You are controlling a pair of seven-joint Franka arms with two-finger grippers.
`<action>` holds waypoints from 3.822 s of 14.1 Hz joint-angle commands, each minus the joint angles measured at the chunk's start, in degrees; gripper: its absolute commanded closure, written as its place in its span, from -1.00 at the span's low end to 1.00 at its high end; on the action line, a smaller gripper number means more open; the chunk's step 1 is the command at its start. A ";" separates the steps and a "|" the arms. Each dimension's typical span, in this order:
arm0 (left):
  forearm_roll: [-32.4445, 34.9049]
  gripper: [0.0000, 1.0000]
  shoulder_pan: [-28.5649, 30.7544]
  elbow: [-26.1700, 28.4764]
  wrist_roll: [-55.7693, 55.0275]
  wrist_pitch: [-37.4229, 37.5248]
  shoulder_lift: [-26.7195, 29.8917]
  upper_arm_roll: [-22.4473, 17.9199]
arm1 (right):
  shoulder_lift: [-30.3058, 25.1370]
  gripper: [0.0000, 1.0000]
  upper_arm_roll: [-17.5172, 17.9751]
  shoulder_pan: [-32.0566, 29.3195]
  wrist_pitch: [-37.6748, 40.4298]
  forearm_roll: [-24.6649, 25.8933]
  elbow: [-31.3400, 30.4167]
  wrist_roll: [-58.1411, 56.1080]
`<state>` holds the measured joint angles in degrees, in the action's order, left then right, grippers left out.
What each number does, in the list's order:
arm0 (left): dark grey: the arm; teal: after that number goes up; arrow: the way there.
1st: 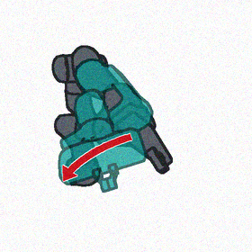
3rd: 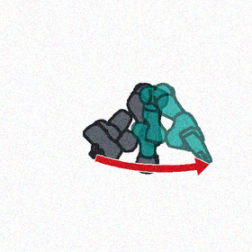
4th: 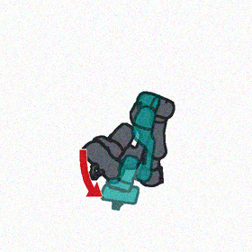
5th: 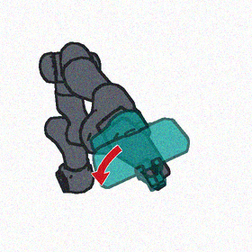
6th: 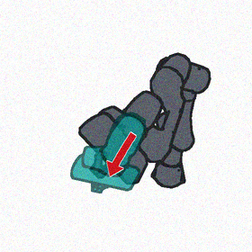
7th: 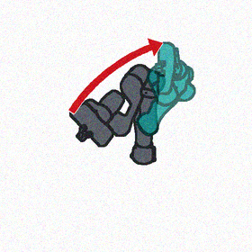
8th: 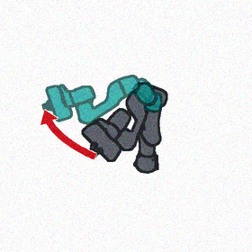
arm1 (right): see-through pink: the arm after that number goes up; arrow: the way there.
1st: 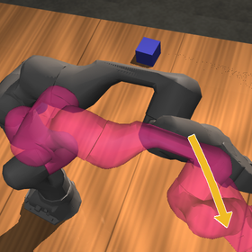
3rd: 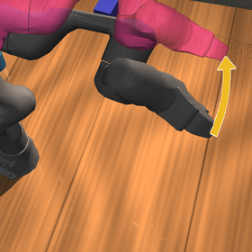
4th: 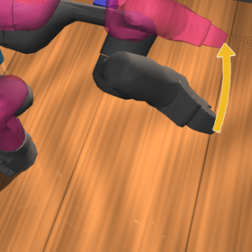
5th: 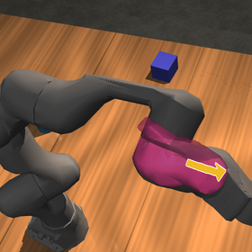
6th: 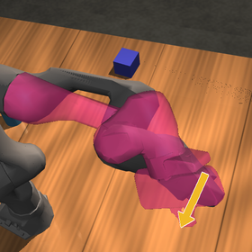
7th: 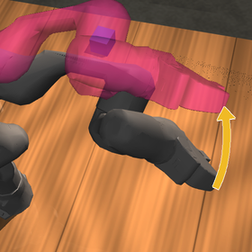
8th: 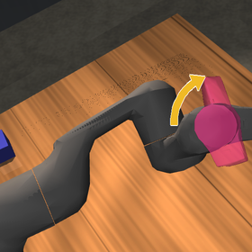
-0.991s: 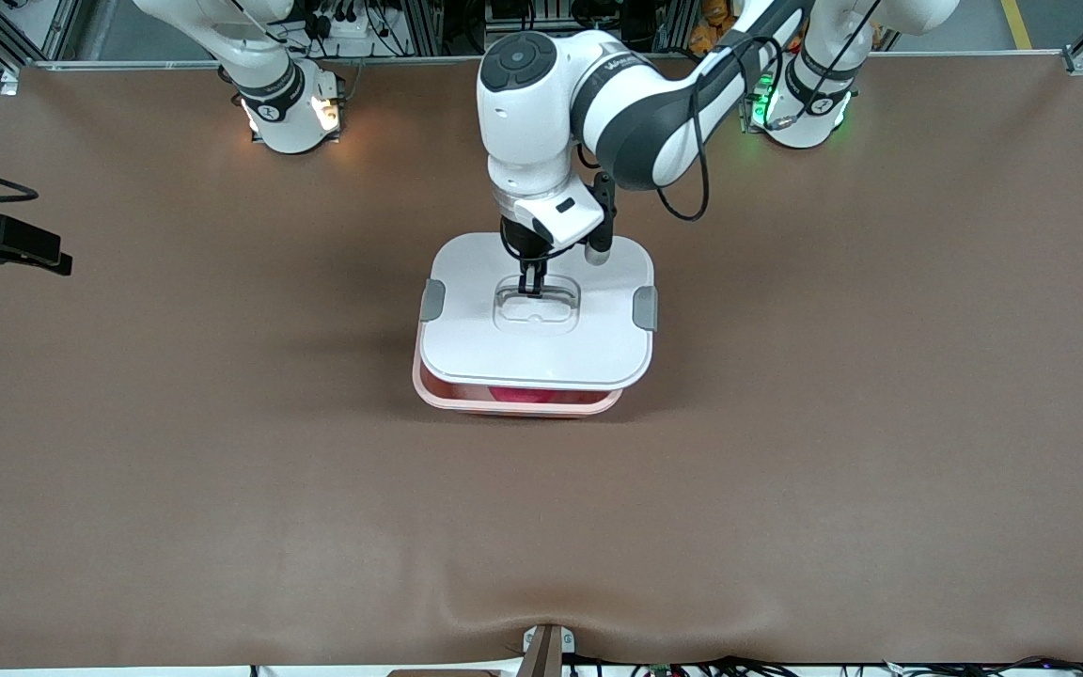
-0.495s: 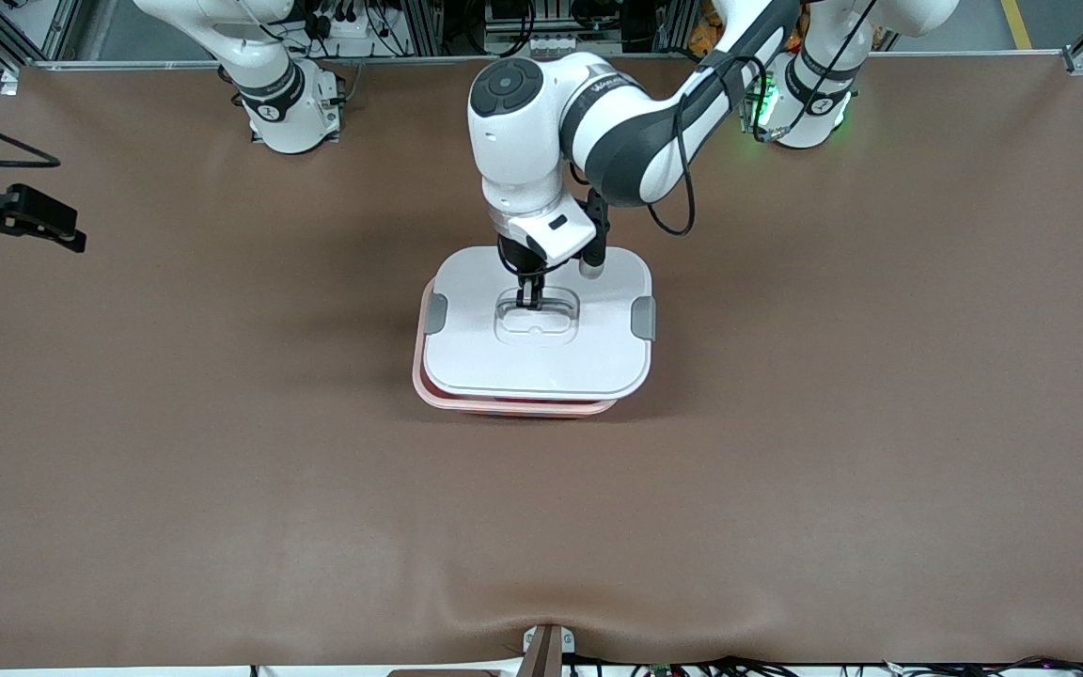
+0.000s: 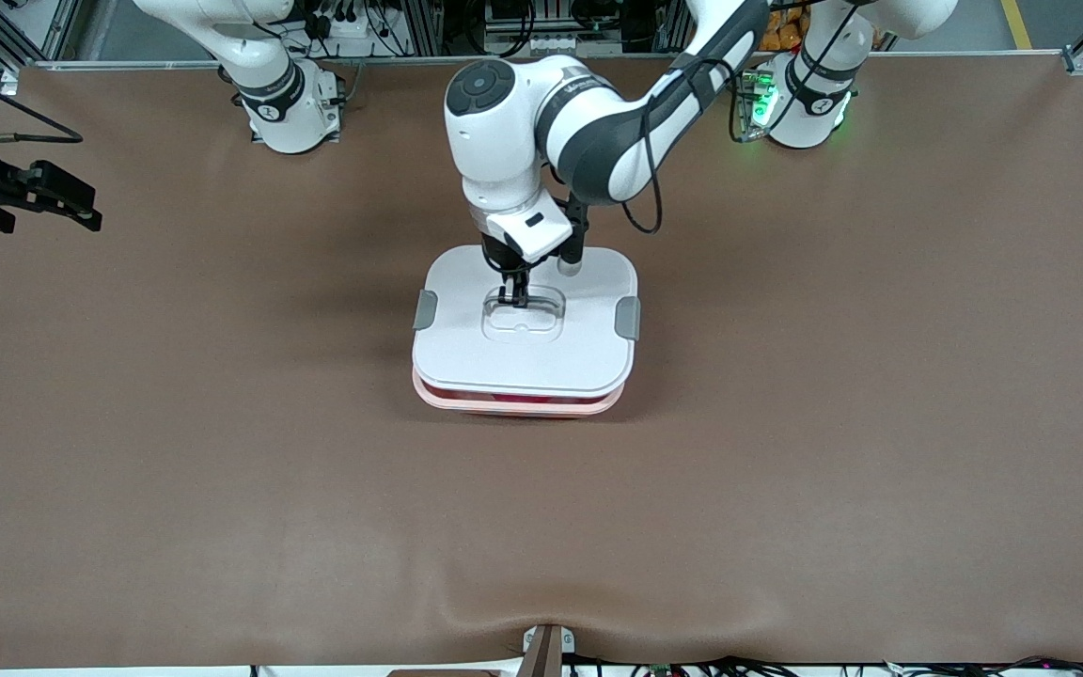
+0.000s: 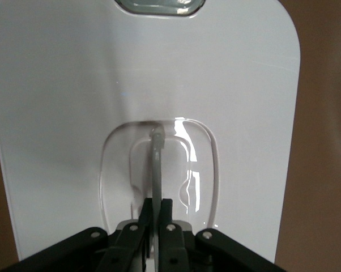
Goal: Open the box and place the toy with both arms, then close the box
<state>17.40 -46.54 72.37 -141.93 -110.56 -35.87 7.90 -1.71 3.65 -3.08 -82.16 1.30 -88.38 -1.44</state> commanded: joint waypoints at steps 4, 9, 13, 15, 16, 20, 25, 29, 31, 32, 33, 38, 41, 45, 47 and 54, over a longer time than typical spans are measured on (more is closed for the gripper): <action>1.32 1.00 -1.89 -4.60 -0.72 2.27 -2.71 -2.01 | 0.30 -1.00 -0.14 -0.17 -0.20 1.25 3.29 -0.84; 1.14 1.00 -1.80 -5.04 -1.59 2.28 -3.59 -2.18 | 0.74 -1.00 -3.55 -0.44 0.25 0.11 4.01 -3.65; 1.05 1.00 -1.80 -7.06 -2.47 2.28 -4.56 -2.18 | 0.74 -1.00 -3.92 -0.08 0.25 0.11 4.01 -3.74; 1.05 1.00 -1.80 -7.15 -2.47 2.19 -4.65 -2.18 | 0.74 -1.00 -3.92 0.00 0.34 0.19 4.01 -3.74; 1.05 1.00 -1.80 -7.15 -2.39 2.02 -4.73 -2.18 | 0.74 -1.00 -3.92 0.00 0.34 0.19 4.01 -3.65; 1.05 1.00 -1.80 -7.15 -3.70 2.10 -5.17 -2.36 | 0.74 -1.00 -3.83 0.27 0.78 0.19 4.01 -3.57; 0.97 1.00 -1.80 -7.06 -5.73 2.19 -5.44 -2.36 | 0.74 -1.00 -3.92 0.00 0.78 0.28 3.92 -3.48; 0.88 1.00 -1.80 -7.15 -6.51 1.93 -5.52 -2.18 | 0.74 -1.00 -3.92 0.00 1.74 0.28 3.92 -3.22; 0.88 1.00 -1.89 -7.15 -6.52 1.84 -5.44 -2.18 | 0.65 -1.00 -3.92 0.09 2.18 0.28 3.92 -3.21; 0.79 1.00 -1.89 -7.15 -6.52 1.84 -5.44 -2.18 | 0.65 -1.00 -3.92 0.09 2.09 0.28 3.92 -3.21; 0.79 1.00 -1.89 -7.15 -6.52 1.84 -5.44 -2.18 | 0.65 -1.00 -3.92 0.01 2.09 0.28 4.00 -3.21; 0.79 1.00 -2.59 -6.97 -6.34 1.84 -5.61 -2.36 | 0.83 -1.00 -3.92 -0.17 1.74 1.07 4.01 -3.48; 0.88 1.00 -2.59 -6.80 -5.82 1.75 -6.05 -2.18 | 1.09 -1.00 -5.14 -0.52 1.57 1.16 4.01 -3.21; 0.79 1.00 -2.51 -6.71 -5.82 1.75 -6.14 -2.18 | 1.36 -1.00 -8.13 -0.43 1.21 0.19 4.01 -3.48; 0.79 1.00 -2.42 -6.45 -5.82 2.45 -6.05 -2.36 | 1.36 -1.00 -7.96 -0.52 1.21 0.19 4.01 -3.48; 0.97 1.00 -1.98 -5.83 -5.73 2.54 -5.70 -2.36 | 1.27 -1.00 -7.78 -0.70 1.39 0.28 4.01 -3.48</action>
<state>17.40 -48.41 67.58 -147.33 -109.48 -41.04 5.86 -0.98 -4.67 -3.21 -81.31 1.41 -85.75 -4.76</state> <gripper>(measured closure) 0.934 0.000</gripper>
